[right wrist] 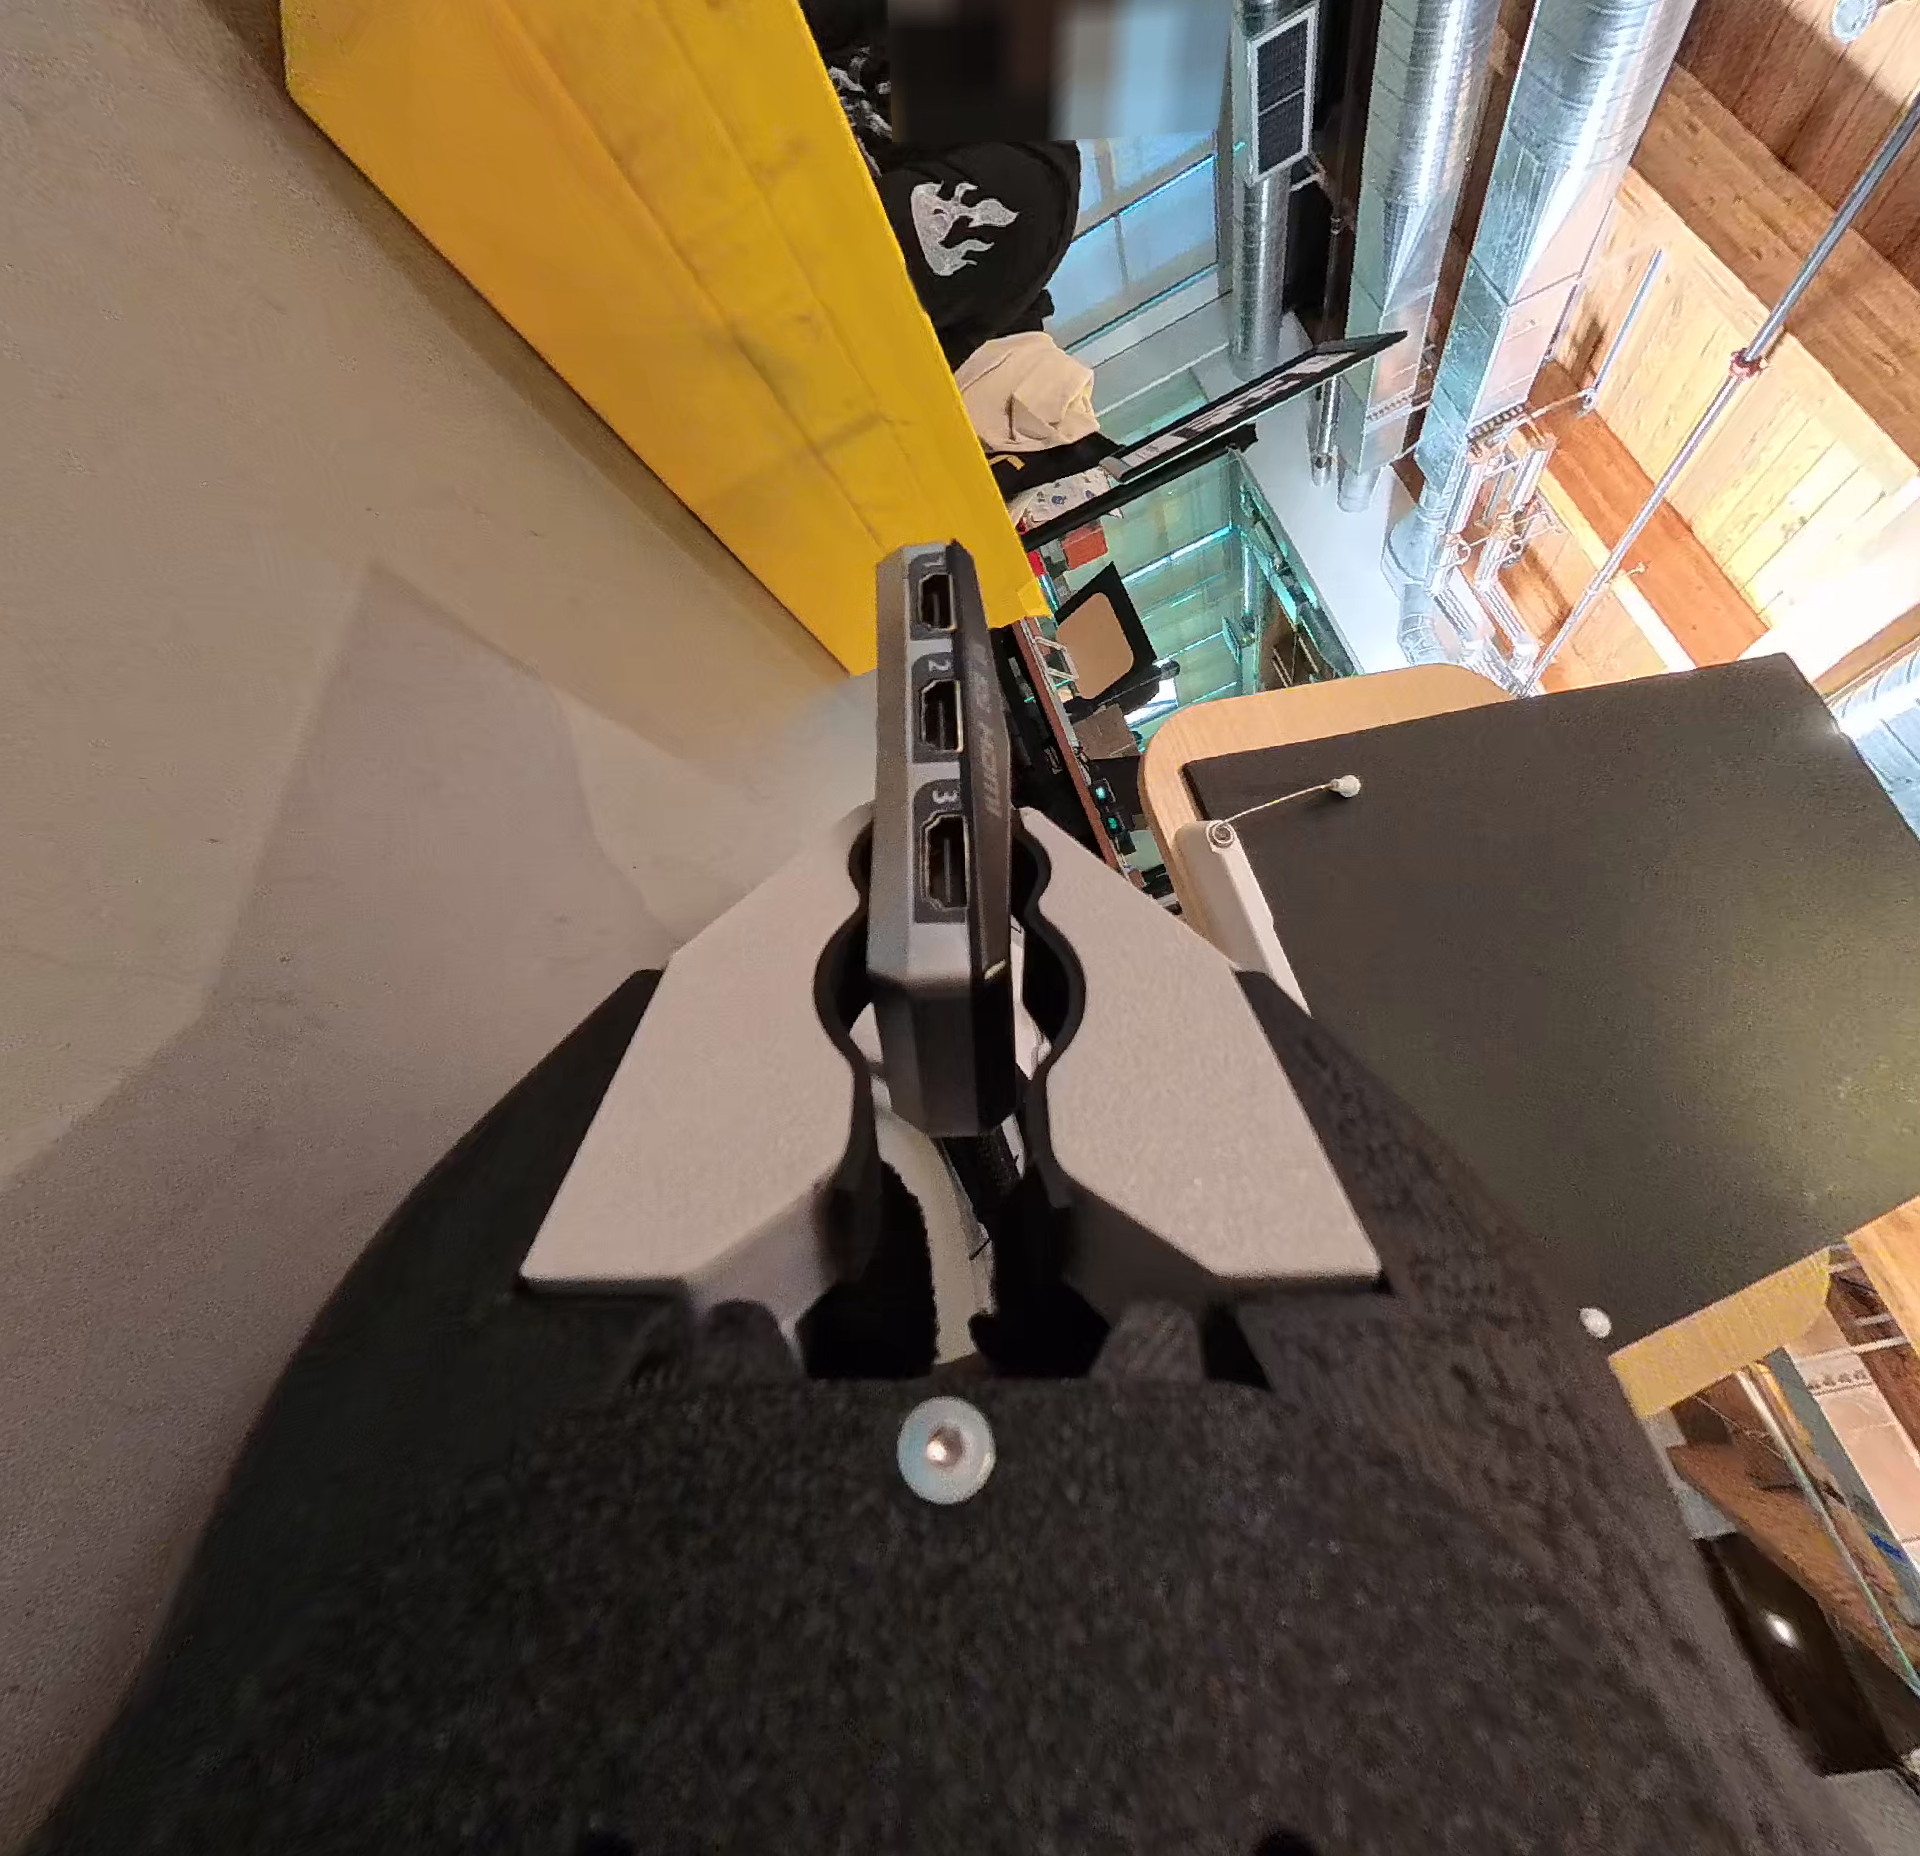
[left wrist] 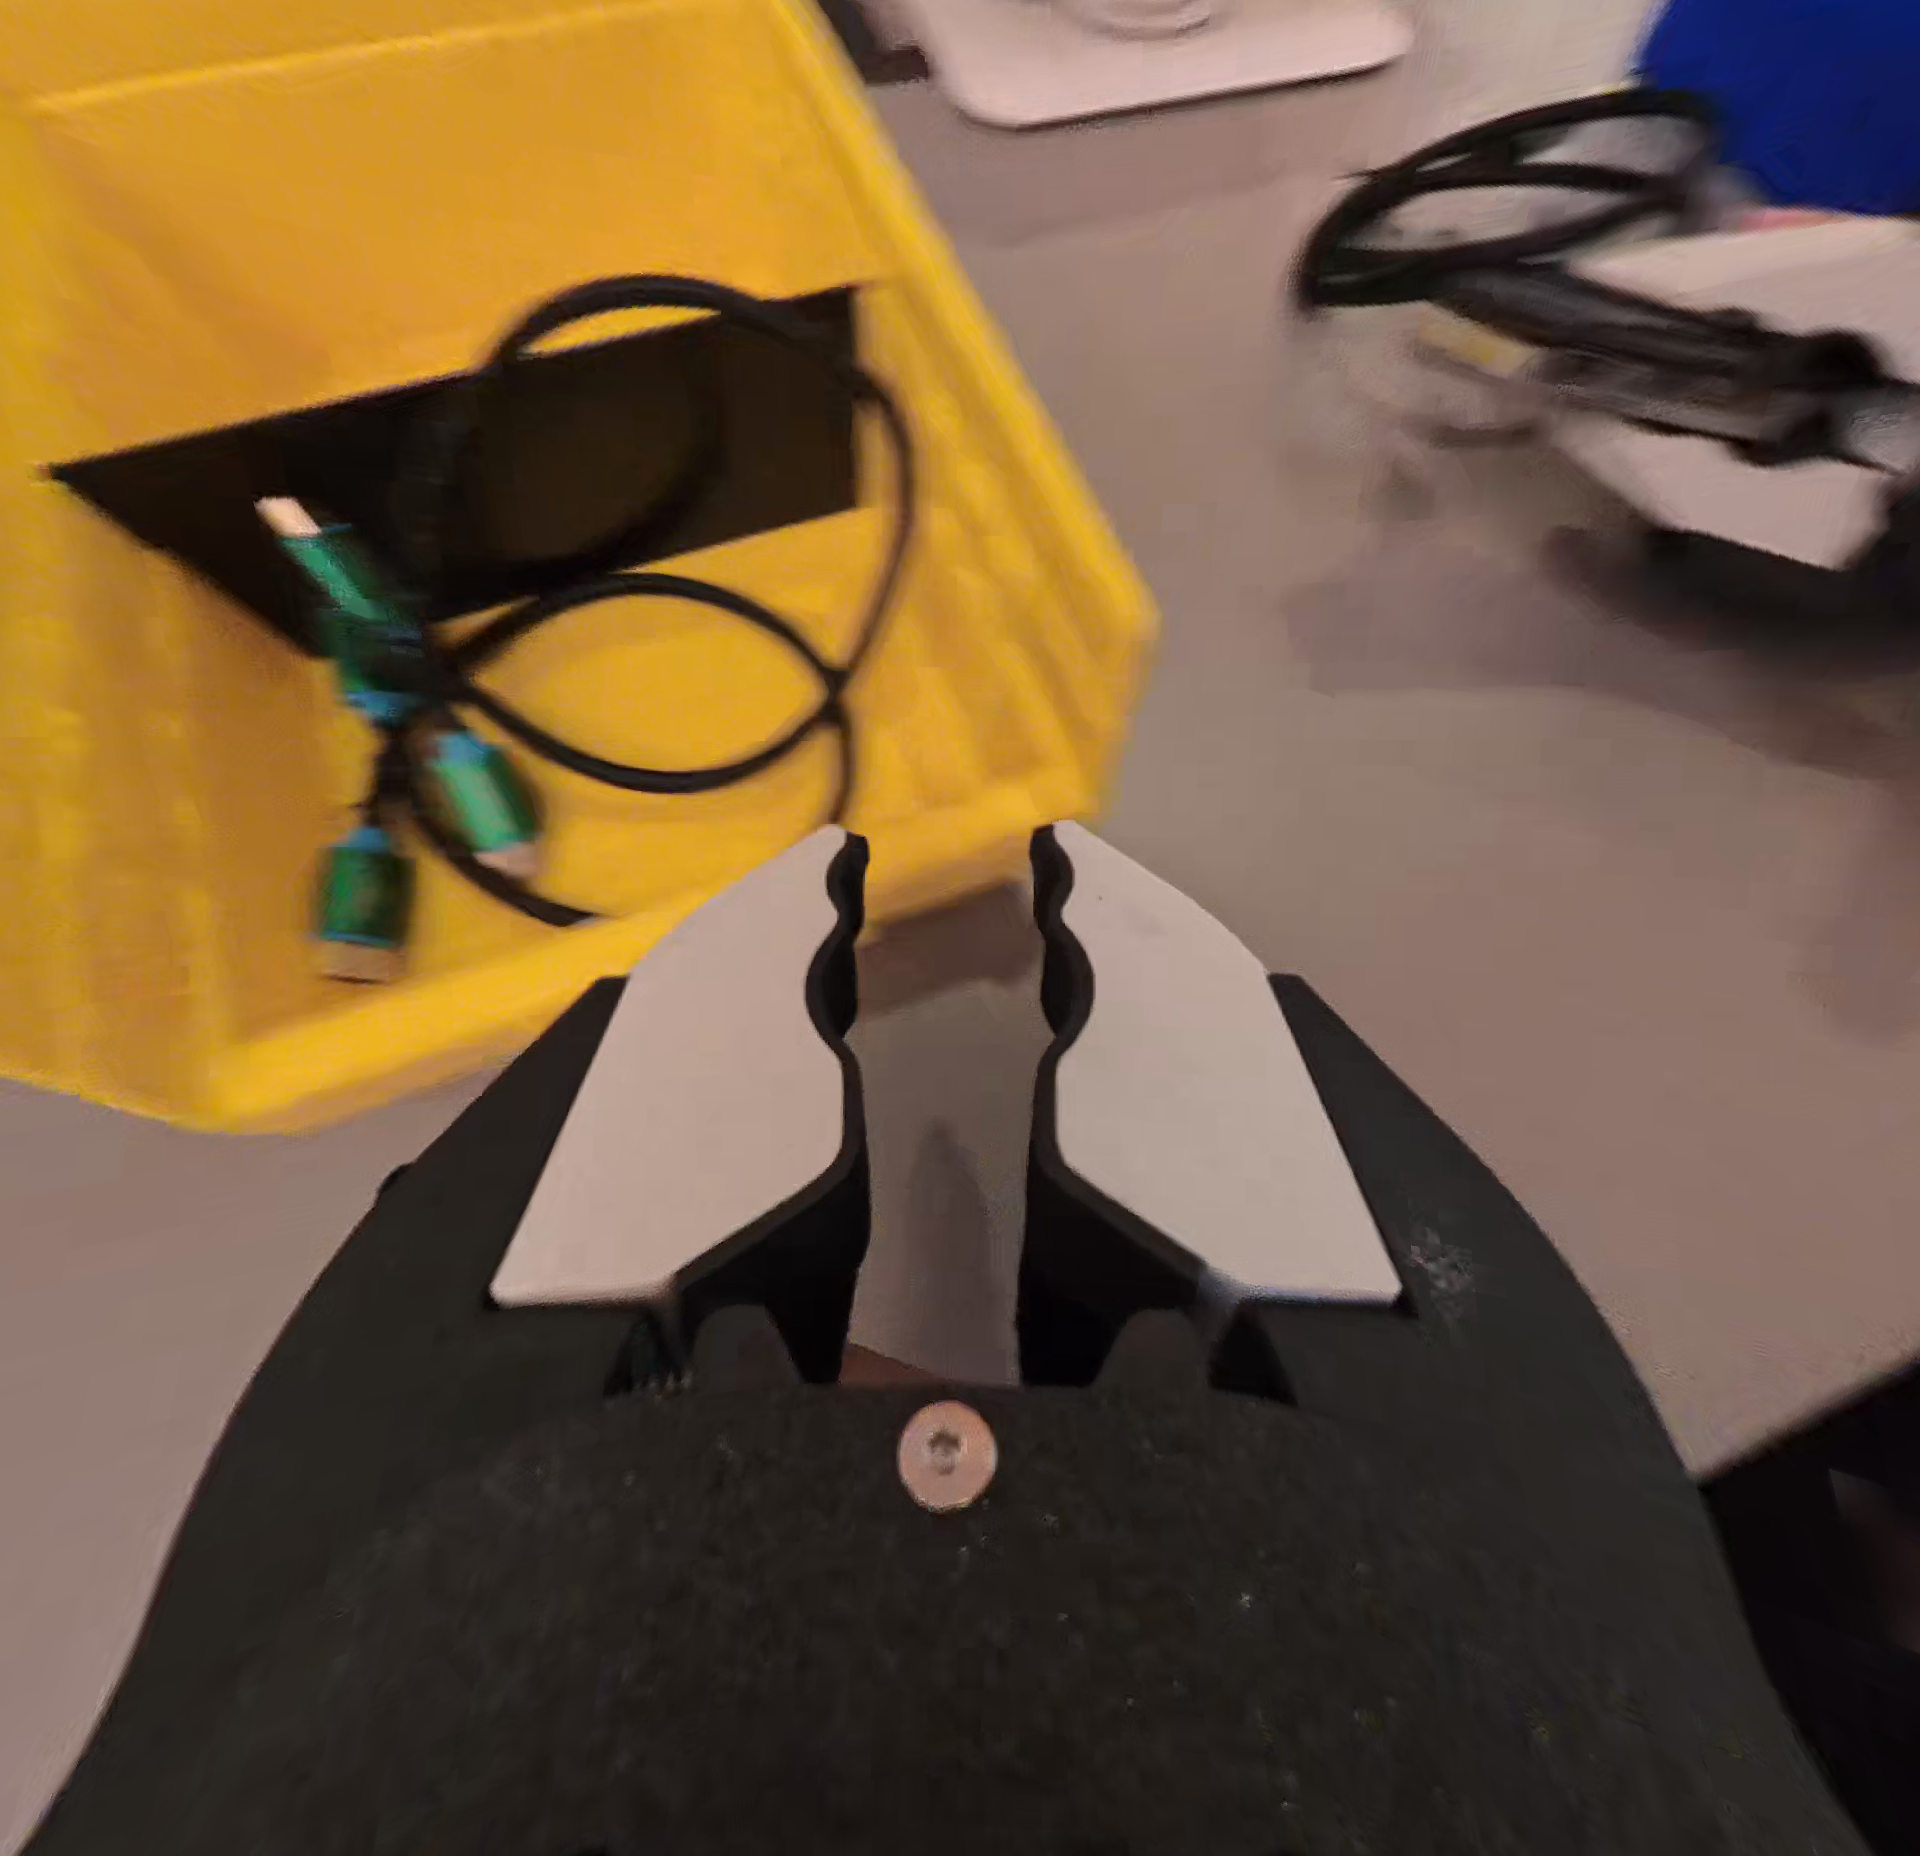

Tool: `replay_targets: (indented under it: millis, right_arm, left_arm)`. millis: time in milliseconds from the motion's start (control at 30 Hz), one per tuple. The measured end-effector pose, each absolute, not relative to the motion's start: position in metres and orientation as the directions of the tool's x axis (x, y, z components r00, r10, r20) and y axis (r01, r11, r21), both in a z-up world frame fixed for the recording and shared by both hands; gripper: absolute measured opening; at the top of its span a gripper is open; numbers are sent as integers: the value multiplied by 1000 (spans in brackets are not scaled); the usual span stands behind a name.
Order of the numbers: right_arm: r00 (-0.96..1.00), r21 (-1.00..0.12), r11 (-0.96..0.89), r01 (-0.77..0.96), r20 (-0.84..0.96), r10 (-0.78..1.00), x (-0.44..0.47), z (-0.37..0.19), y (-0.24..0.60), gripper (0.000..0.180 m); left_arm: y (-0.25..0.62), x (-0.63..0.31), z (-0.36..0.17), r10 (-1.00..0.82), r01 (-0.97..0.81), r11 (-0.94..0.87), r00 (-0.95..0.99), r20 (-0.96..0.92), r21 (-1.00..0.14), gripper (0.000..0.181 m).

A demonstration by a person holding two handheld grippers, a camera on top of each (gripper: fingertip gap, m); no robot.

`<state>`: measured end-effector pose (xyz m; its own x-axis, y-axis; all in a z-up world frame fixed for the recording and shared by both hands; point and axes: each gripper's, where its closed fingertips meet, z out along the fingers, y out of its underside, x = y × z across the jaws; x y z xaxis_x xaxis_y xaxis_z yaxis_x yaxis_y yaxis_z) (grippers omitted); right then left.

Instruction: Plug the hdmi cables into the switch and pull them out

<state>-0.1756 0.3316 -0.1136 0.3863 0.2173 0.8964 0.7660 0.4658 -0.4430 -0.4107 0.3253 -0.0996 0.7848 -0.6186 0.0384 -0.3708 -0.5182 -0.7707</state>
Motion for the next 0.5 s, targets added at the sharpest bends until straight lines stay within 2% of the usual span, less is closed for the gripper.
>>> replay_targets:
  millis: [133, 267, 333, 400, 500]
  right_arm:
    - [408, -468, 464, 752, 883, 231, -174, -111, 331, 22]
    - [435, -501, 460, 733, 865, 249, -172, -109, 331, 22]
    - [450, -517, 458, 723, 856, 256, -170, -107, 331, 22]
    - [464, -535, 455, 712, 845, 266, -169, -106, 331, 22]
    - [481, -551, 453, 701, 834, 271, -167, -103, 331, 22]
  left_arm:
    - [412, -449, -122, -502, -397, -658, 865, -20, -640, 42]
    - [451, -456, -146, -396, -370, -733, 915, -84, -571, 47]
    - [459, -459, -154, -376, -398, -737, 913, -159, -546, 41]
    - [464, -465, -157, -370, -441, -726, 897, -240, -527, 20]
    - [463, -469, -146, -381, -510, -681, 859, -341, -525, 16]
